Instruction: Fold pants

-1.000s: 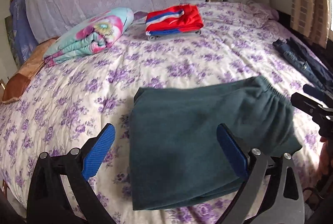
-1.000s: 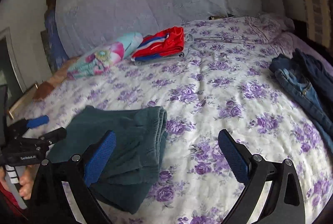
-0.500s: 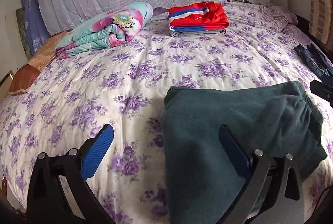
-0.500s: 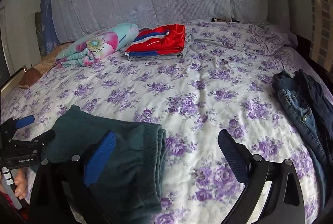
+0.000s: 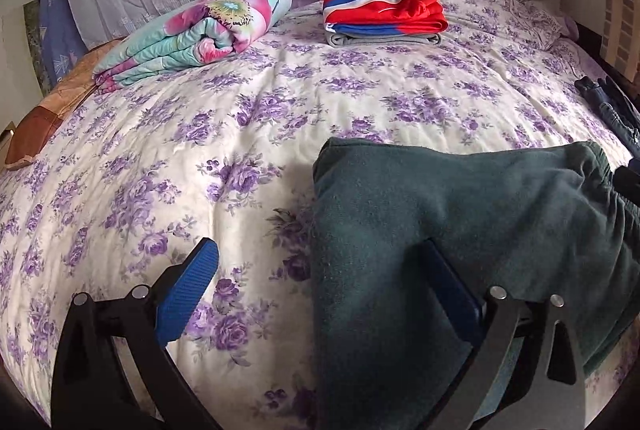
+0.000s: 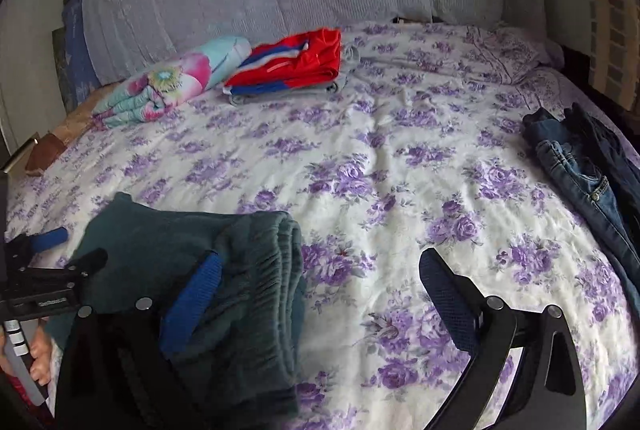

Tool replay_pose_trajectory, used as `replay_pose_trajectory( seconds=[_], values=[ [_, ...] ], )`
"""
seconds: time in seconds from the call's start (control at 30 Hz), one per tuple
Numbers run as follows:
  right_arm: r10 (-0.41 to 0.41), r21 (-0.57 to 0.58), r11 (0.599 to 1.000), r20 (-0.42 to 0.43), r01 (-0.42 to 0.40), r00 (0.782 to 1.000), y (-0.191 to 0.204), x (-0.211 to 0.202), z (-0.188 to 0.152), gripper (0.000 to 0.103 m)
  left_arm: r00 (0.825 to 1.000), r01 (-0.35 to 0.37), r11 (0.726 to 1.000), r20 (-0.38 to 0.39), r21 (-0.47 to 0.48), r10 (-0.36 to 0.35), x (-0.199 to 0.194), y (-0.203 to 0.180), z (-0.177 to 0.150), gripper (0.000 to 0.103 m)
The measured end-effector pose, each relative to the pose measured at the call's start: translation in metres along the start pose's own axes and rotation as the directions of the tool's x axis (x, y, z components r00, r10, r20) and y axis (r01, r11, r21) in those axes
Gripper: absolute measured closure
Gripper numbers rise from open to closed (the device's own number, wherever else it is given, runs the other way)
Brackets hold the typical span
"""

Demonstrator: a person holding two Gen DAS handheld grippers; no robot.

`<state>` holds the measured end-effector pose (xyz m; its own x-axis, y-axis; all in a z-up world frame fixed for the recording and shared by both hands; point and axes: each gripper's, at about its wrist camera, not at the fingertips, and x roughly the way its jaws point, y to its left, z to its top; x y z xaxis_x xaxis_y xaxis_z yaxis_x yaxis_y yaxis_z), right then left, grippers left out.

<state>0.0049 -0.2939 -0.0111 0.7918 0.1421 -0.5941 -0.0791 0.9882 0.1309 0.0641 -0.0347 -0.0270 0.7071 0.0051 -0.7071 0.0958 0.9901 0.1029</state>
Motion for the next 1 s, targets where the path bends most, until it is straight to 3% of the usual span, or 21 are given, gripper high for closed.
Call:
replay_pose_trajectory(
  seconds=[0.1, 0.2, 0.47, 0.6, 0.77, 0.9, 1.0],
  values=[
    [0.07, -0.015, 0.997, -0.073, -0.071, 0.995, 0.008, -0.004, -0.014, 0.004, 1.0, 0.003, 1.0, -0.001, -0.002, -0.003, 0.0, 0.0, 0.0, 0.004],
    [0.003, -0.085, 0.996, -0.239, -0.024, 0.971, 0.018, 0.023, -0.033, 0.003, 1.0, 0.0, 1.0, 0.001, -0.002, 0.0, -0.001, 0.0, -0.001, 0.004],
    [0.059, -0.018, 0.998, -0.219, -0.064, 0.974, 0.011, 0.02, -0.033, 0.003, 1.0, 0.0, 1.0, -0.001, -0.009, 0.0, -0.002, 0.003, -0.001, 0.004],
    [0.147, 0.05, 0.989, -0.195, -0.14, 0.97, 0.0, 0.016, -0.031, 0.003, 1.0, 0.009, 1.0, 0.002, -0.017, -0.009, -0.003, 0.005, -0.002, 0.004],
    [0.249, 0.173, 0.959, -0.149, -0.223, 0.957, -0.02, 0.013, -0.03, 0.003, 0.997, 0.073, 0.996, -0.012, -0.05, -0.074, -0.002, 0.012, -0.004, 0.004],
    [0.272, 0.206, 0.949, -0.145, -0.239, 0.951, -0.025, 0.015, -0.028, 0.003, 0.989, 0.143, 0.987, -0.017, -0.075, -0.144, -0.003, 0.016, -0.008, 0.005],
    [0.272, 0.205, 0.95, -0.18, -0.234, 0.945, -0.023, 0.024, -0.019, 0.003, 0.988, 0.155, 0.986, -0.016, -0.063, -0.157, -0.005, 0.013, -0.01, 0.005]
  ],
)
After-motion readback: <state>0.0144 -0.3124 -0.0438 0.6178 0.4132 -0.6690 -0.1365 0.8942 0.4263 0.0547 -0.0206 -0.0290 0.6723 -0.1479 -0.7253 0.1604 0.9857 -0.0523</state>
